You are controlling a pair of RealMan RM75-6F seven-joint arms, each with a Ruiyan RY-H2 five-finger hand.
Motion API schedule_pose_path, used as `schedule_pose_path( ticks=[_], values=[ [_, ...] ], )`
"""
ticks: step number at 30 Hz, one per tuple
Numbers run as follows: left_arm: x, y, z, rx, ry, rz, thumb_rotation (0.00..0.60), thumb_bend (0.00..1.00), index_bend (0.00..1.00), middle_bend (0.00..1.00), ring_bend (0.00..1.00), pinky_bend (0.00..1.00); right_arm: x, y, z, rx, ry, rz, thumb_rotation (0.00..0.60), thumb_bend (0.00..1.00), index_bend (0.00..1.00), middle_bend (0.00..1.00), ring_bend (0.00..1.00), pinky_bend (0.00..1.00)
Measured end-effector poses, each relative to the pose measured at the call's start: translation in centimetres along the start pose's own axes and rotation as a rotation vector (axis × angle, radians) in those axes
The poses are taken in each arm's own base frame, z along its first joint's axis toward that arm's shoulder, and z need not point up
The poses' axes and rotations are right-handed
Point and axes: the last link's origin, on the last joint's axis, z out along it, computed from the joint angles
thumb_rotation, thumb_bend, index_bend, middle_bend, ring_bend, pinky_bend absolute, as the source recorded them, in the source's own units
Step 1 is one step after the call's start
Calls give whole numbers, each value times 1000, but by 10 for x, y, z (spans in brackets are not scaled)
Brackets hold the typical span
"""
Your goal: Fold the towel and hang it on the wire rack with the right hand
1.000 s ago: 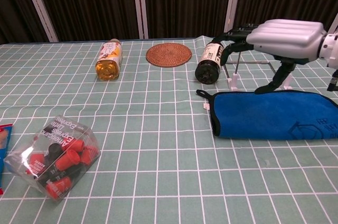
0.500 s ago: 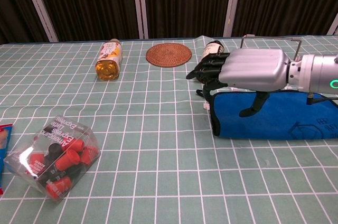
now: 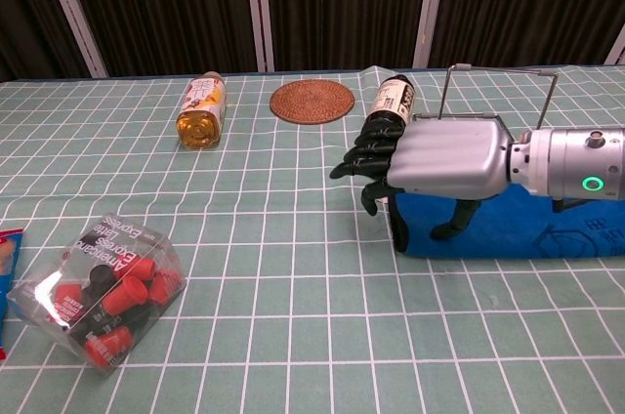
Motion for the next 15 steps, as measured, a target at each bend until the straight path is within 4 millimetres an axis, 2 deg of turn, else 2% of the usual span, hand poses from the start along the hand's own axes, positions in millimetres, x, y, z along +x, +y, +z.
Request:
schedule_pose_path(
  ticks=[15],
  values=[
    [-1,-1,2,3,-6,3,600,0,0,0,0,0,-10,-6,6,-1,-46,-10,600,96,338,21,0,0]
  ],
)
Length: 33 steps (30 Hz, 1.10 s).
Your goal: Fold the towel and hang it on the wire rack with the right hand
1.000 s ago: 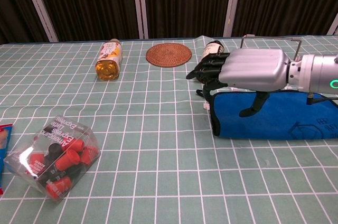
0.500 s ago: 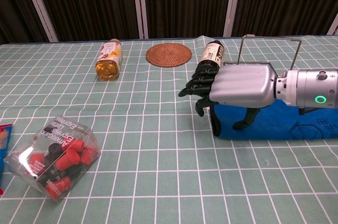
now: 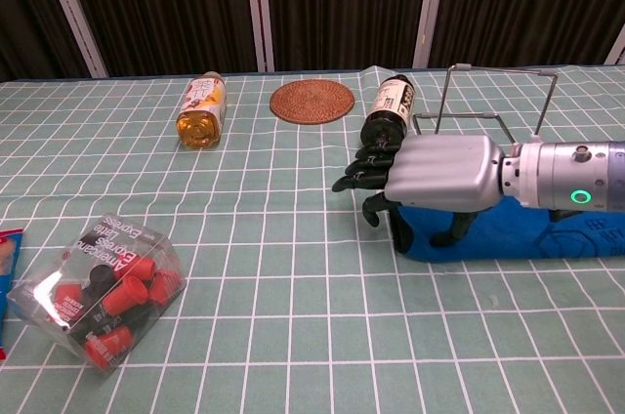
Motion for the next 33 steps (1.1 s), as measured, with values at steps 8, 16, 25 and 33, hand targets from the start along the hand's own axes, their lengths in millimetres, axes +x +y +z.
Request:
schedule_pose_path(
  ticks=[8,16,25,33],
  values=[
    [-1,0,1,2,-6,3,600,0,0,0,0,0,-5,1,-1,-5,-7,8,600,96,339,22,0,0],
    [-3,1,2,1,-12,7,600,0,0,0,0,0,-10,0,-3,-2,-12,23,600,117,355,22,0,0],
    [-4,1,3,4,-14,8,600,0,0,0,0,0,-10,2,-3,-10,4,37,600,126,381,27,0,0],
    [-4,2,3,3,-15,10,600,0,0,0,0,0,-15,4,-7,-14,-11,27,600,129,390,27,0,0]
  ],
)
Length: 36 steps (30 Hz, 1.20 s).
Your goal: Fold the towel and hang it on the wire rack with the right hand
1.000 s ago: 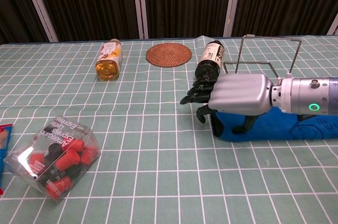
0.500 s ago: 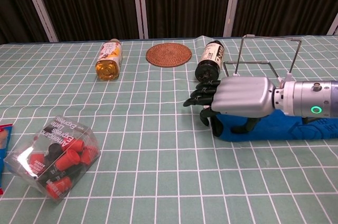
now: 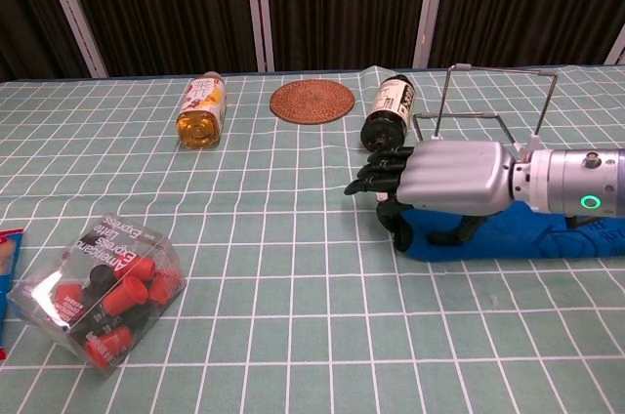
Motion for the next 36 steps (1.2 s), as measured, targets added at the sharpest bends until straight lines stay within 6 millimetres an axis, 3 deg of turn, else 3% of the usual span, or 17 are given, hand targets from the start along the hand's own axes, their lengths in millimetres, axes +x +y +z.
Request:
schedule_pose_path(
  ticks=[24,36],
  values=[
    [-1,1,0,-2,-4,3,600,0,0,0,0,0,-1,4,-7,-4,19,18,600,213,443,46,0,0],
    [-1,2,1,-5,-7,6,600,0,0,0,0,0,-4,7,-13,-16,27,32,600,310,501,54,0,0]
  ],
)
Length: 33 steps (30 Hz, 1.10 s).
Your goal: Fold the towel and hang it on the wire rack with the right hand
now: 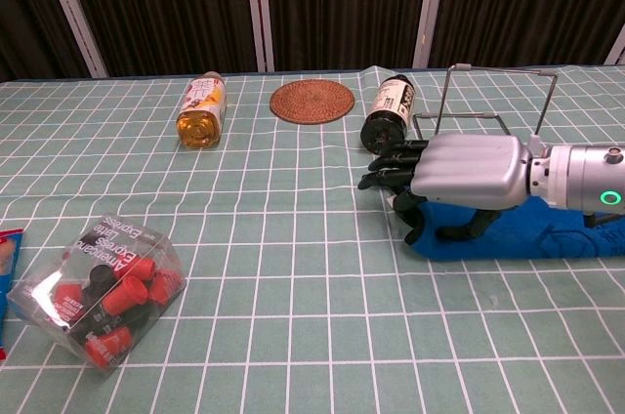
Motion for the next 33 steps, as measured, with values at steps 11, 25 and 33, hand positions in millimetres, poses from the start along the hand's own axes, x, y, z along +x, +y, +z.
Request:
schedule_pose_path(
  ticks=[11,25,33],
  values=[
    [0,1,-1,-4,1,-1,600,0,0,0,0,0,1,1,-4,-13,19,19,600,371,656,63,0,0],
    [4,1,-2,-19,7,-27,600,0,0,0,0,0,28,12,-18,-120,166,192,600,372,707,71,0,0],
    [9,1,-7,-34,18,-48,600,0,0,0,0,0,62,37,-36,-263,281,248,600,373,708,72,0,0]
  ],
)
